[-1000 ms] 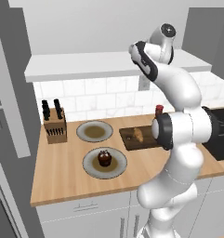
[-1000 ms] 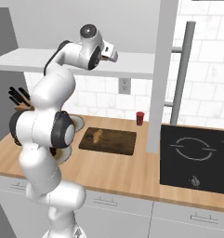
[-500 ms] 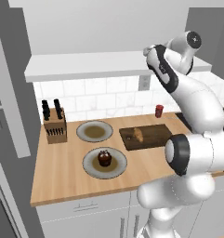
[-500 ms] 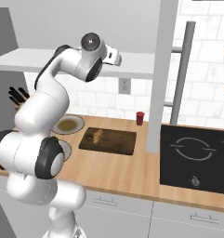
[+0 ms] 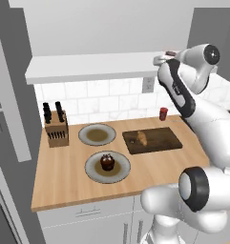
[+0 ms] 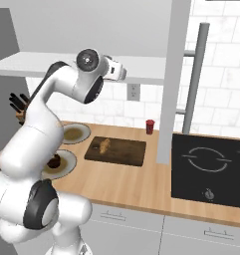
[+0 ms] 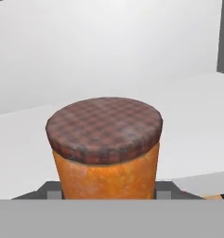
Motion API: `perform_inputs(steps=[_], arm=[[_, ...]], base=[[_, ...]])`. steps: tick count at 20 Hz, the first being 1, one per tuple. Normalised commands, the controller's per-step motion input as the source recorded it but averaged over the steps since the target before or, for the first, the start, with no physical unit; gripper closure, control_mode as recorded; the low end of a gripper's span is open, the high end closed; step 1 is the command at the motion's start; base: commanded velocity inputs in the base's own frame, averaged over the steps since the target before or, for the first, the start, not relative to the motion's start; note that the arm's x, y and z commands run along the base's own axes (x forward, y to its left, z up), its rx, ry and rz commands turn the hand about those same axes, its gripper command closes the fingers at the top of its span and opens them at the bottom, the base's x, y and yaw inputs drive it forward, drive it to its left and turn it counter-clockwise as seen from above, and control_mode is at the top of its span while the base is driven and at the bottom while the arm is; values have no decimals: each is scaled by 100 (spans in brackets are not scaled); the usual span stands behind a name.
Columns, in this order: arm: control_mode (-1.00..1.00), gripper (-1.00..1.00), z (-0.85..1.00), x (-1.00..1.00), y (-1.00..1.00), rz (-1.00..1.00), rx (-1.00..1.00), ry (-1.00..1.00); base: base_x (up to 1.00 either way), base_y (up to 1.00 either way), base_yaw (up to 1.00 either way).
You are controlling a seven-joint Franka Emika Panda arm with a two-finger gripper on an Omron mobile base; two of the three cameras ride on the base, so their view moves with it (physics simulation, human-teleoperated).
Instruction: From the different types of pastries on the counter, select a croissant and place it on the cutting board. Then retrieve a jar of jam from the cabinet and place it alongside the croissant on the cutting board.
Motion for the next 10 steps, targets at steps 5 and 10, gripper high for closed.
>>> perform_inputs(steps=[5, 10], arm=[[-100, 100, 55, -100, 0, 0, 0, 5], [-100, 100, 3, -74, 0, 0, -1, 8]], base=[[0, 0, 0], [0, 0, 0]])
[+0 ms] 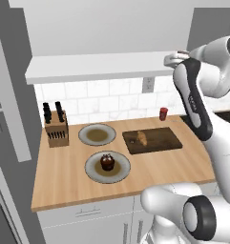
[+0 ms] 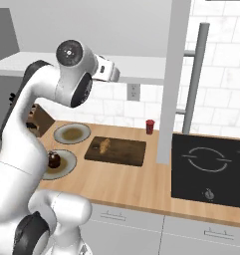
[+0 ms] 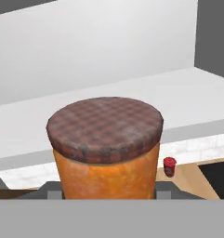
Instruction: From the different types of pastries on the counter, select a croissant and place it on the cutting board. Then retrieve a jar of jam from the cabinet and place it alongside the croissant on the cutting board.
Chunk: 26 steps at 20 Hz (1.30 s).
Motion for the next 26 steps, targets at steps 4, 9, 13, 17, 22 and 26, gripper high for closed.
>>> perform_inputs(steps=[4, 9, 13, 17, 22, 26], arm=[[-100, 100, -8, -81, 0, 0, -6, -1], [-100, 100, -21, -99, 0, 4, -8, -13], [-100, 100, -29, -100, 0, 1, -10, -6], [-100, 100, -30, -87, 0, 0, -11, 0], [-100, 100, -41, -25, 8, 0, -16, 3], [-100, 100, -58, 13, 21, -4, -25, 20]], base=[[0, 0, 0], [0, 0, 0], [0, 0, 0], [0, 0, 0], [0, 0, 0], [0, 0, 0]])
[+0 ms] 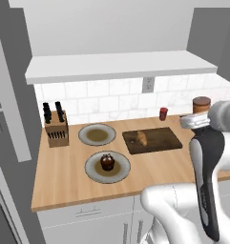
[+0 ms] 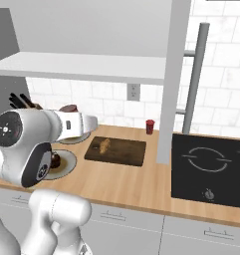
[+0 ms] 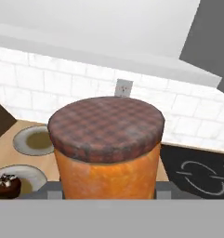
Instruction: From the different types of pastries on the counter, select a croissant and place it on the cutting board. Then retrieve a jar of jam from the cabinet and place it alongside the croissant on the cutting board.
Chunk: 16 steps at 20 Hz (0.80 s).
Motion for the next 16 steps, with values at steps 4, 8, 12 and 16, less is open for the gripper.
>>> perform_inputs(steps=[4, 8, 12, 16], arm=[[-100, 100, -58, 33, 16, -6, -25, 29], [-100, 100, -90, 32, 2, -1, -24, 15], [-100, 100, -100, 37, 0, 0, -16, 3], [-100, 100, -71, 45, -2, 0, -2, -4]], base=[[0, 0, 0], [0, 0, 0], [0, 0, 0], [0, 0, 0]])
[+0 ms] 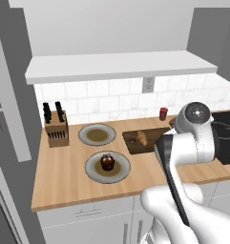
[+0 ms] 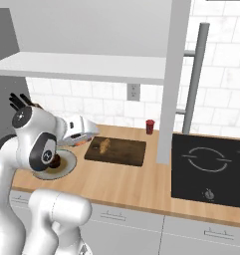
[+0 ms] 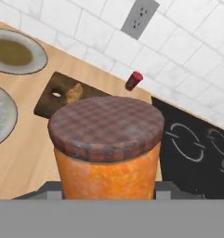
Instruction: From the different types of pastries on the counter, select a croissant and place it on the cutting board. Then retrieve a jar of jam from the cabinet and place it alongside the croissant on the cutting board.
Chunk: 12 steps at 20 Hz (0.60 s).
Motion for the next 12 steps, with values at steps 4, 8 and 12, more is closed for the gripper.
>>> perform_inputs(steps=[4, 8, 12], arm=[[-100, 100, -81, 46, -11, 0, 8, -18], [-100, 100, -82, 29, -30, 0, 18, -17], [-100, 100, -49, 13, -8, 0, 9, -21]], base=[[0, 0, 0], [0, 0, 0], [0, 0, 0]])
